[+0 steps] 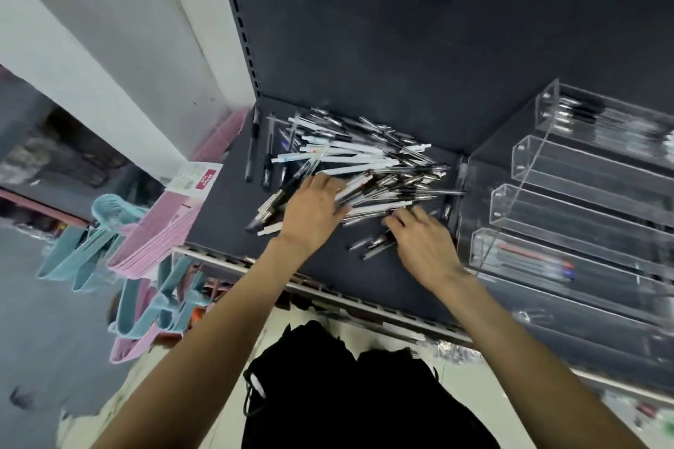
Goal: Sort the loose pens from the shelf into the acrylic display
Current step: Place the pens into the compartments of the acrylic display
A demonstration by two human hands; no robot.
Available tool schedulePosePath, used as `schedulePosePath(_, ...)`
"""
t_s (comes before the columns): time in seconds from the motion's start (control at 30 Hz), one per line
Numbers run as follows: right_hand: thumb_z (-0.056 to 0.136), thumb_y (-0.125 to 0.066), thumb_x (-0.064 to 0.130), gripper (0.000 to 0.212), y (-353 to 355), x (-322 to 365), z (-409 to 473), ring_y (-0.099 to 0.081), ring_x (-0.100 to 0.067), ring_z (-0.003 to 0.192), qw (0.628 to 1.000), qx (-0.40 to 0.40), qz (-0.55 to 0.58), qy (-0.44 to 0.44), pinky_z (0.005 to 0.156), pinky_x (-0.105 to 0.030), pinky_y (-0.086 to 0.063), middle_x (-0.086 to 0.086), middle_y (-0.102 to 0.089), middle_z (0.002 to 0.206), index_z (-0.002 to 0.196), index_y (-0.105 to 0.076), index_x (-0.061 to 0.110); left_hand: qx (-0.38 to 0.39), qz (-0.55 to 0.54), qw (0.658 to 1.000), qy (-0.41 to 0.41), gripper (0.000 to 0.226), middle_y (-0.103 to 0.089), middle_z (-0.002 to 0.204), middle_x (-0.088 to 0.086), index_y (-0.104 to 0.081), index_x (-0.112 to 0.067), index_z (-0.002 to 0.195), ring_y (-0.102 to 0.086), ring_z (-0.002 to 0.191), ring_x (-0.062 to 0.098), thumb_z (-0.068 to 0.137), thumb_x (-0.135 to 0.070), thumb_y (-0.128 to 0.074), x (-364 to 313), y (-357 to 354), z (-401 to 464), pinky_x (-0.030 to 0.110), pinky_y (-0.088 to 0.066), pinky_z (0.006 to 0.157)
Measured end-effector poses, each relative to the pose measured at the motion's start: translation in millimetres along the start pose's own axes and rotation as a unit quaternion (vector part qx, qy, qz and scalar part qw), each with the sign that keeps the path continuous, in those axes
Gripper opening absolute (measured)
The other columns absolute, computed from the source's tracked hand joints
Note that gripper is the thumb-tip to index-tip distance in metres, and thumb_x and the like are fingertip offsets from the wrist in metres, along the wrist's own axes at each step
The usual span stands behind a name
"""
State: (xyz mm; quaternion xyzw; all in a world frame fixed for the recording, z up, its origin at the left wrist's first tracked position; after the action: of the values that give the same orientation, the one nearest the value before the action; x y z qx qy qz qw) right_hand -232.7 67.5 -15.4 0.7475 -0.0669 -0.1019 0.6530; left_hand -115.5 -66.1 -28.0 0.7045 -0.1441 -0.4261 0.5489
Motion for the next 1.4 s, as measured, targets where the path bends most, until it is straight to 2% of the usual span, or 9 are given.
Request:
schedulePosePath(0.13, 0.049, -0.079, -0.003, 0.040, 10, -1, 8, -0.062, -0.024, 0.073, 0.999, 0.021, -0.025, 0.020, 0.049, -0.028, -0.049, -0.004, -0.062, 0.082, 0.084, -0.066, 0.011, 0.019, -0.016, 1.000, -0.011, 0.032, -0.056, 0.119, 0.003, -0.054, -0.015, 0.122, -0.049, 0.115, 0.022, 0.092, -0.027, -0.059, 3, 0, 10, 0.032, -0.044, 0.093)
schedulePosePath(0.27, 0.087, -0.049, -0.003, 0.030, 16, 0, 13, -0.055, -0.026, 0.105, 0.995, 0.067, -0.042, 0.058, 0.061, -0.031, -0.041, -0.006, -0.058, 0.112, 0.114, -0.054, 0.008, 0.024, -0.019, 0.999, -0.014, 0.030, -0.058, 0.117, 0.001, -0.056, -0.017, 0.118, -0.054, 0.111, 0.019, 0.090, -0.025, -0.063, 6, 0, 11, 0.034, -0.049, 0.087)
schedulePosePath(0.5, 0.091, -0.044, -0.004, 0.034, 19, 0, 12, -0.051, -0.025, 0.113, 0.993, 0.099, -0.038, 0.050, 0.073, -0.033, -0.048, -0.005, -0.053, 0.120, 0.121, -0.052, 0.011, 0.089, 0.047, 0.995, 0.013, 0.039, -0.063, 0.110, 0.008, -0.056, -0.011, 0.114, -0.061, 0.100, 0.023, 0.086, -0.035, -0.068, 0, 1, 18, 0.032, -0.049, 0.084)
schedulePosePath(0.8, 0.087, -0.058, 0.008, 0.021, 40, -17, 5, -0.062, -0.027, 0.095, 0.996, -0.057, 0.067, -0.016, 0.069, -0.037, -0.054, -0.005, -0.059, 0.105, 0.107, -0.060, 0.013, 0.070, -0.072, 0.993, 0.059, 0.022, -0.072, 0.094, 0.008, -0.069, -0.010, 0.101, -0.066, 0.086, 0.022, 0.087, -0.027, -0.068, 7, 17, 19, 0.026, -0.047, 0.074)
schedulePosePath(0.9, 0.085, -0.068, 0.021, 0.012, 68, -26, -1, -0.057, -0.015, 0.061, 0.934, -0.177, 0.290, -0.112, 0.058, -0.024, -0.044, 0.003, -0.057, 0.073, 0.080, -0.058, 0.015, 0.041, -0.182, 0.980, 0.076, 0.015, -0.073, 0.082, 0.008, -0.071, -0.012, 0.094, -0.069, 0.076, 0.021, 0.088, -0.025, -0.067, 6, 33, 13, 0.037, -0.054, 0.075)
schedulePosePath(1.0, 0.087, -0.067, 0.021, 0.017, 82, -22, 0, -0.047, -0.008, 0.042, 0.786, -0.110, 0.581, -0.181, 0.051, -0.019, -0.041, 0.006, -0.054, 0.053, 0.074, -0.058, 0.014, 0.030, -0.318, 0.942, 0.100, 0.012, -0.068, 0.067, 0.003, -0.069, -0.022, 0.079, -0.062, 0.060, 0.011, 0.091, -0.023, -0.064, -1, 53, -1, 0.038, -0.054, 0.070)
schedulePosePath(1.07, 0.088, -0.066, 0.020, 0.013, 82, -15, 2, -0.047, -0.011, 0.040, 0.727, -0.050, 0.658, -0.191, 0.047, -0.022, -0.042, 0.001, -0.056, 0.053, 0.079, -0.061, 0.012, 0.030, -0.409, 0.904, 0.120, 0.013, -0.061, 0.064, -0.005, -0.070, -0.022, 0.083, -0.058, 0.058, 0.003, 0.092, -0.018, -0.061, -10, 63, -12, 0.032, -0.052, 0.072)
schedulePosePath(1.2, 0.086, -0.068, 0.015, 0.012, 76, -7, 6, -0.047, -0.014, 0.048, 0.666, -0.044, 0.719, -0.194, 0.044, -0.021, -0.040, -0.008, -0.056, 0.062, 0.091, -0.065, 0.004, 0.082, -0.536, 0.832, 0.117, 0.015, -0.066, 0.076, -0.004, -0.067, -0.013, 0.095, -0.064, 0.076, 0.002, 0.096, -0.012, -0.052, -35, 67, -29, 0.016, -0.051, 0.073)
schedulePosePath(1.4, 0.085, -0.067, 0.007, 0.021, 82, -7, 11, -0.047, -0.006, 0.045, 0.653, -0.076, 0.733, -0.176, 0.040, -0.018, -0.038, -0.003, -0.051, 0.058, 0.098, -0.062, -0.009, 0.113, -0.579, 0.800, 0.112, 0.016, -0.073, 0.093, 0.005, -0.067, -0.010, 0.103, -0.069, 0.094, 0.017, 0.095, -0.013, -0.052, -49, 53, -44, 0.025, -0.053, 0.086)
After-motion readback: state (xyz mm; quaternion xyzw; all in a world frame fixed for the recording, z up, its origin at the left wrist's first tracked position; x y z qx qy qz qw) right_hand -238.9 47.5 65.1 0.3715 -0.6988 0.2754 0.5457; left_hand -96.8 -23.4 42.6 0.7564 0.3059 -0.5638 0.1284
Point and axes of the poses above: each hand's wrist, its own z-axis towards the middle knuckle, its own y-axis out of the back of the hand, x = y × z, the point moved 3 cm from there along z, towards the middle knuckle
